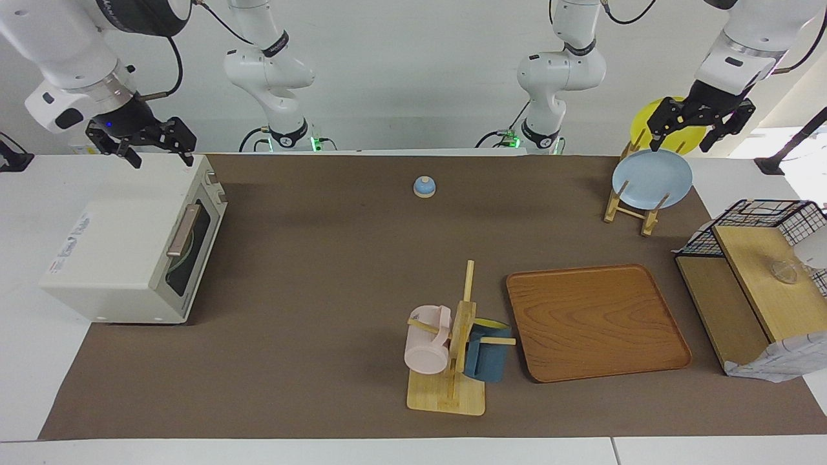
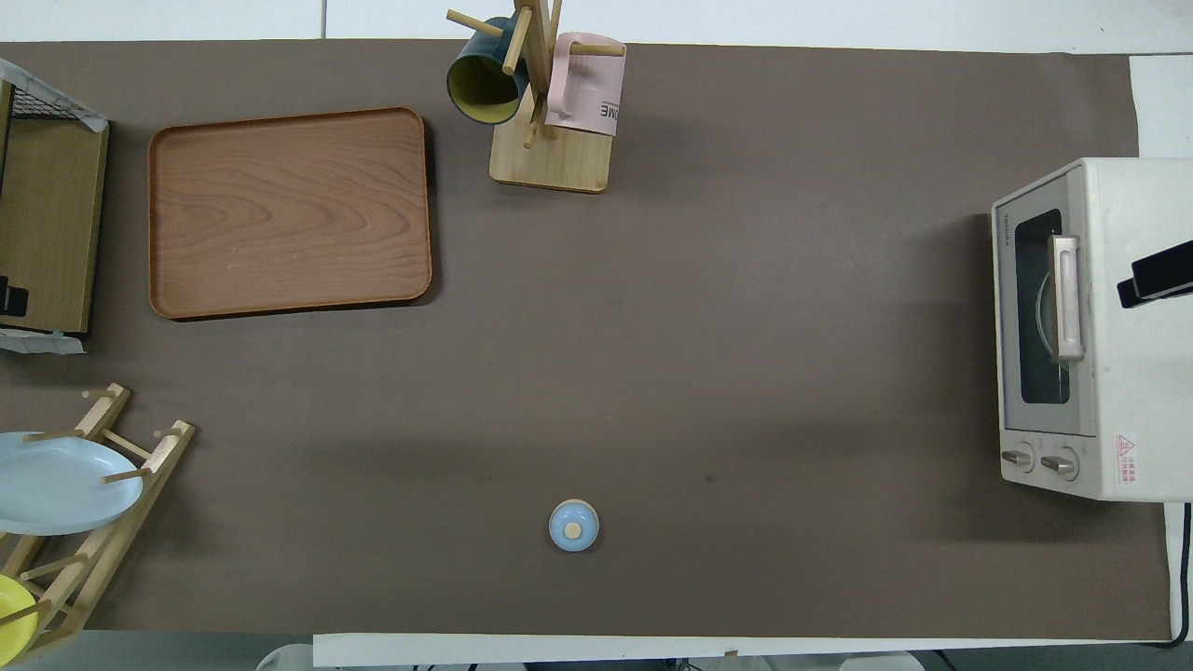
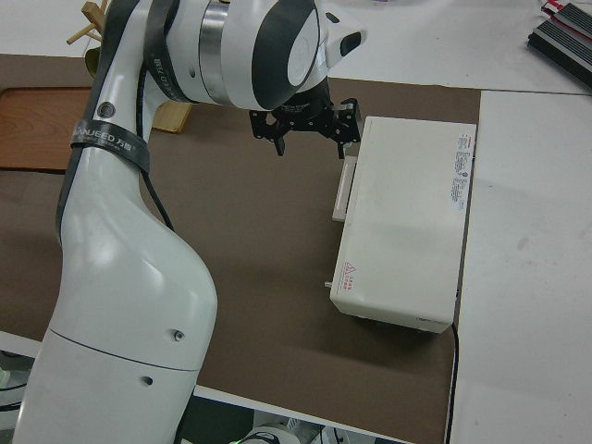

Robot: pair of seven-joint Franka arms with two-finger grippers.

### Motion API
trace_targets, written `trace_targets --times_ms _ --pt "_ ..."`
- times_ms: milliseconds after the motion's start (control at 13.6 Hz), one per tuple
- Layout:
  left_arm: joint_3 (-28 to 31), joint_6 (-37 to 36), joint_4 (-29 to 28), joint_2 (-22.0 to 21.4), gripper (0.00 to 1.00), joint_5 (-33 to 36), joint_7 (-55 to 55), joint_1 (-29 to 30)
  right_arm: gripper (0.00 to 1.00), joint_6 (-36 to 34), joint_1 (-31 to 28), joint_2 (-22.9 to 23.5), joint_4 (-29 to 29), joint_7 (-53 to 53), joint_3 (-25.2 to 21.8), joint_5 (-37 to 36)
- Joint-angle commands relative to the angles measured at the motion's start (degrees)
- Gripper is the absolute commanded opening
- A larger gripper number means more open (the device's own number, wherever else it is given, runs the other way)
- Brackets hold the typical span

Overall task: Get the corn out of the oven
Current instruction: 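Pull the toaster oven door open with the right gripper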

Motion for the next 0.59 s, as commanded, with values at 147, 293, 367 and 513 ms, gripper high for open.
trace_targets --times_ms 147,293,367,513 --pt "-0.2 -0.99 -0.02 -0.63 1.0 0.29 0.7 0.52 0.0 12.33 1.7 -2.89 -10.53 -1.67 0.32 -0.94" --pt "-0.2 -0.99 -0.02 -0.63 1.0 0.29 0.7 0.52 0.0 15.53 1.7 -0.09 -11.43 -1.5 0.32 -3.83" --pt "-0.2 -0.99 -0.02 -0.63 1.0 0.29 0.7 0.52 0.0 16.24 1.09 0.54 -11.52 -1.41 0.32 -4.45" --pt "-0.2 -0.99 -0.02 -0.63 1.0 0.29 0.7 0.52 0.0 18.25 -1.01 1.6 -13.79 -0.36 0.14 -4.55"
